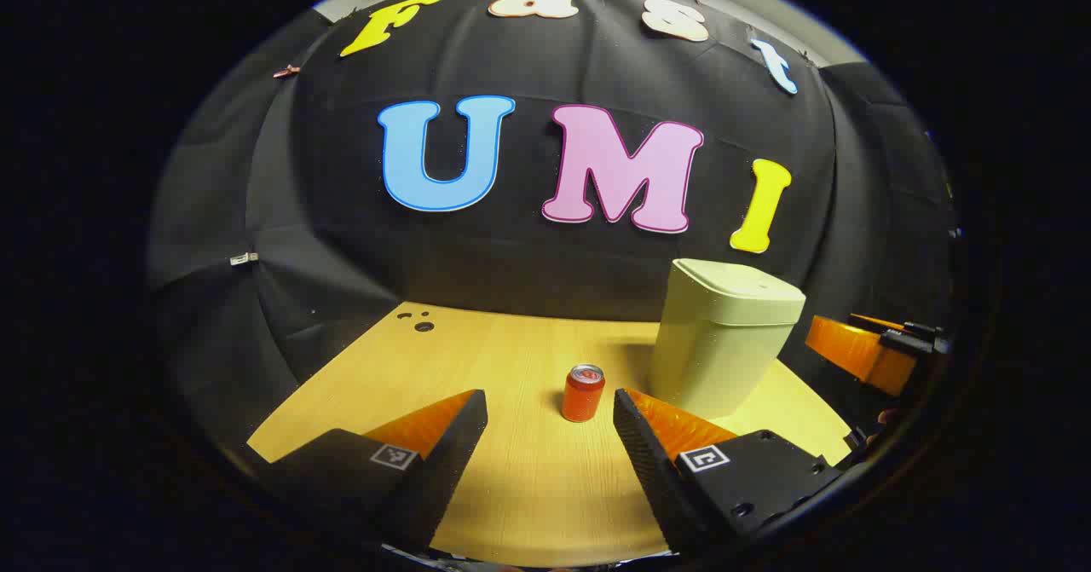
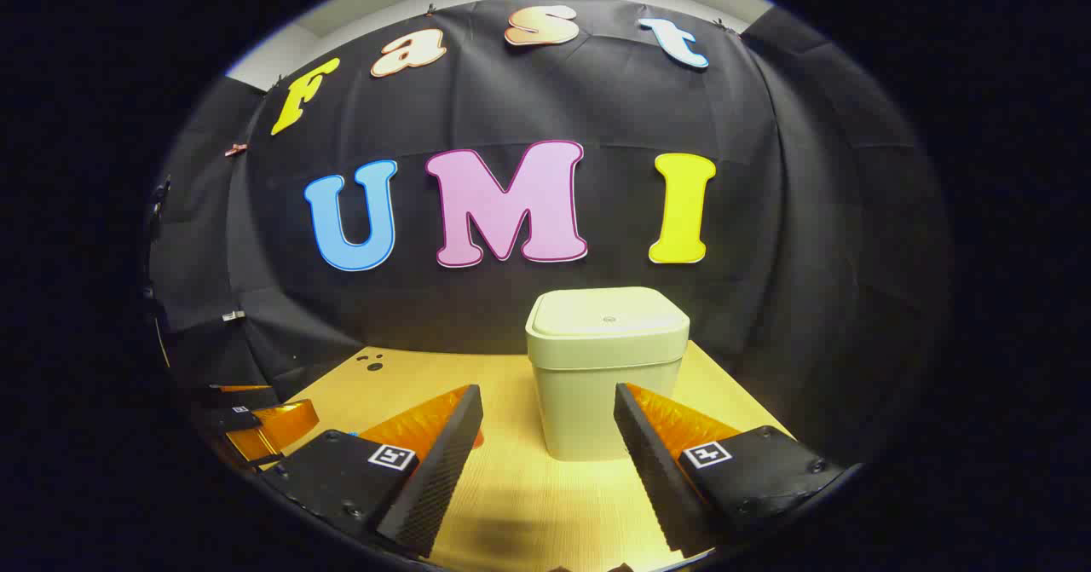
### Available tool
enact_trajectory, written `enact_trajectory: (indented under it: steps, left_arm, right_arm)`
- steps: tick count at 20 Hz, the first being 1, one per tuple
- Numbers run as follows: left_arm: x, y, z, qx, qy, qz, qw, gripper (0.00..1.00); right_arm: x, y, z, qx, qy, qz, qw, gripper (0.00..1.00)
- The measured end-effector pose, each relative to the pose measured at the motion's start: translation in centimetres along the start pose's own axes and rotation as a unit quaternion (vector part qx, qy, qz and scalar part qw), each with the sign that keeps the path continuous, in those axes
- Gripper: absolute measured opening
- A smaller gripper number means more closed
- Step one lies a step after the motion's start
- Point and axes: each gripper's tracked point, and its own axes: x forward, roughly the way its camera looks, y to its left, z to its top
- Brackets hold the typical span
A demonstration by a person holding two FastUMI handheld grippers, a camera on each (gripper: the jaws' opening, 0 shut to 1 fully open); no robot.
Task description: Press the lid of the desktop garbage bin to open it, pick up the crumpled paper on the desktop and throw it into the bin, then pick up the pop can on the desktop and drop it into the bin, and finally close the garbage bin lid.
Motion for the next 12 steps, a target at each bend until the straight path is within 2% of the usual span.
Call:
enact_trajectory:
  steps: [12]
  left_arm:
    - [2.5,1.5,-0.3,0.003,0.007,0.013,1.0,0.95]
  right_arm:
    - [2.8,1.2,-0.9,-0.014,0.019,0.013,1.0,0.98]
